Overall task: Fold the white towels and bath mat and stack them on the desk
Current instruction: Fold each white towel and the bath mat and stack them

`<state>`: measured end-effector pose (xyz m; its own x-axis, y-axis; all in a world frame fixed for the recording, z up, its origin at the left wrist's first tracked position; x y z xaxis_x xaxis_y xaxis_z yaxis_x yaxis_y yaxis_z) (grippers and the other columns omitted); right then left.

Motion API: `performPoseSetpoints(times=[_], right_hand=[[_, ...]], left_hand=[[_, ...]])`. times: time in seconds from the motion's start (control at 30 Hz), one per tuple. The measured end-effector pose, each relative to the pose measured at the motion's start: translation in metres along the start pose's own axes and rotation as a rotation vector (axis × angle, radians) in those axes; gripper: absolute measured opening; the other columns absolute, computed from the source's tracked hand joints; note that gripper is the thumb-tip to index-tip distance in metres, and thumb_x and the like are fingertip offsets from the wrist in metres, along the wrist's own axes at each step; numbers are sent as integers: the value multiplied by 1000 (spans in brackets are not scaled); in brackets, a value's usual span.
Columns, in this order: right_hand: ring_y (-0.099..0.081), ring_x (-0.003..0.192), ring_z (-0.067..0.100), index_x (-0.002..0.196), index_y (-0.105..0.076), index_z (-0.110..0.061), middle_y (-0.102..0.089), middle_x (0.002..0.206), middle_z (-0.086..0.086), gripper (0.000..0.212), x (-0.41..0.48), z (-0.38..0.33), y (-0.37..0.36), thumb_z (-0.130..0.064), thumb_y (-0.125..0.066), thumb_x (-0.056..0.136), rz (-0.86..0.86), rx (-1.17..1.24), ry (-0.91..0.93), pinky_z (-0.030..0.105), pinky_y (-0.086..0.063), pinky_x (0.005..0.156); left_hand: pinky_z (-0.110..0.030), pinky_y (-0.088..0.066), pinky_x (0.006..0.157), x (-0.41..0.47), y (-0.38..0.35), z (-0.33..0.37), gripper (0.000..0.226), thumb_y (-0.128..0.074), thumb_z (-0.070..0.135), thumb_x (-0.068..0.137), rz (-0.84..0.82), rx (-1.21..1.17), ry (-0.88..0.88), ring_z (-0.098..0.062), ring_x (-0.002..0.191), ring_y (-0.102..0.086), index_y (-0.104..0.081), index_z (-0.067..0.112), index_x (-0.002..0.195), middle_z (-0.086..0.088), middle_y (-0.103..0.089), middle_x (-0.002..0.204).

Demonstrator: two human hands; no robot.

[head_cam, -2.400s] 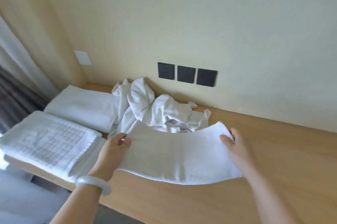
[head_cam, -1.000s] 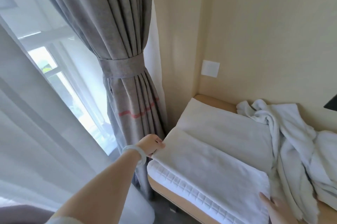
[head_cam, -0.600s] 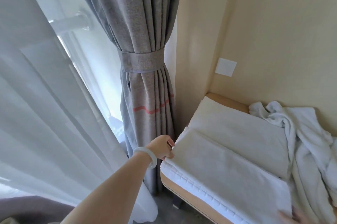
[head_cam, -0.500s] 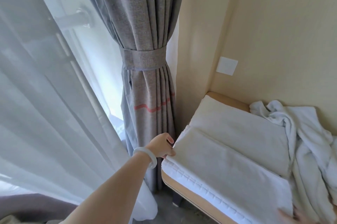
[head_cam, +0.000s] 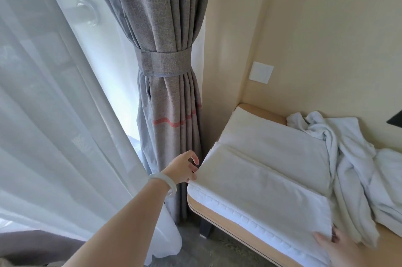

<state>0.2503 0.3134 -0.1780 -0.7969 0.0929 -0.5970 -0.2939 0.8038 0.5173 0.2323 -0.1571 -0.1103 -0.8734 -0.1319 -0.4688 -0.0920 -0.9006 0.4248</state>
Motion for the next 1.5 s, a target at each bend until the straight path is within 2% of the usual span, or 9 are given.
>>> performPoseSetpoints(times=[0.2,0.37,0.67,0.8,0.93,1.13,1.2,1.37,1.5], right_hand=[[-62,93,27,104,-63,-12,-69,93,8,27,-32,-42,-13,-11,-74,79,251,28,9,39,-46,91],[-67,89,19,93,-67,-26,-72,84,-10,38,4,0,-13,-41,-77,60,276,24,6,47,-51,92],[-66,84,33,106,-65,-4,-69,88,13,33,-24,-32,-6,-17,-75,77,229,-1,-105,40,-53,77],[-45,127,36,139,-42,0,-50,136,19,59,-50,-97,-17,-23,-63,88,527,-502,251,44,-37,103],[5,149,27,153,6,-21,8,162,3,68,-42,-122,-69,-49,-26,100,304,-823,329,48,-7,118],[-12,146,23,152,-18,-30,-18,160,1,66,-28,-66,-87,-63,-8,95,334,-726,391,46,-14,111],[4,149,11,149,-14,-33,1,162,-9,64,-18,-50,-84,-65,-6,94,315,-667,383,39,-4,115],[7,149,17,154,-8,-24,-3,161,1,73,-27,-50,-72,-65,-5,94,306,-617,322,41,-1,113],[26,143,17,153,8,-22,24,157,-2,122,-32,-66,-47,-81,37,50,241,-662,278,41,14,113]], left_hand=[[-31,-60,80,5,-6,-2,34,-61,-11,82,-34,131,-37,-25,97,-64,-69,22,88,-1,-63,108],[-28,-59,82,4,-6,-5,36,-62,-10,84,-45,110,-22,-21,96,-65,-75,23,92,3,-63,106],[-23,-52,79,0,-6,5,42,-54,-7,85,2,296,-48,-17,99,-60,-69,30,97,0,-59,121],[-39,-22,117,-12,-35,45,51,-52,18,94,187,724,-245,-25,145,-21,-43,27,143,-3,-18,160],[-55,4,118,-16,-102,73,70,-40,50,98,126,834,-356,-29,148,16,-4,30,155,1,17,162],[-71,10,109,-2,-117,13,68,-7,69,90,70,952,-254,-20,146,24,17,44,149,10,27,157],[-71,8,109,-3,-113,14,76,11,75,79,83,947,-273,-16,147,22,17,45,149,11,28,156],[-63,-12,106,7,-124,33,85,8,71,88,100,996,-292,-39,140,-34,-34,28,150,-5,-24,158],[-62,3,114,17,-136,52,129,50,74,36,11,1072,-198,-30,149,11,13,34,152,2,18,161]])
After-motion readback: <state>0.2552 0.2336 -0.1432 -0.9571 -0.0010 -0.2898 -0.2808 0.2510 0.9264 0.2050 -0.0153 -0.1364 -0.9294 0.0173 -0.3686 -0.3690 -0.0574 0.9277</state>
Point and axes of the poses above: each hand's wrist, its own x-axis towards the middle knuckle, its own y-axis out of the back of the hand, z = x × y, the point moved 3 cm from there along x, towards the middle knuckle
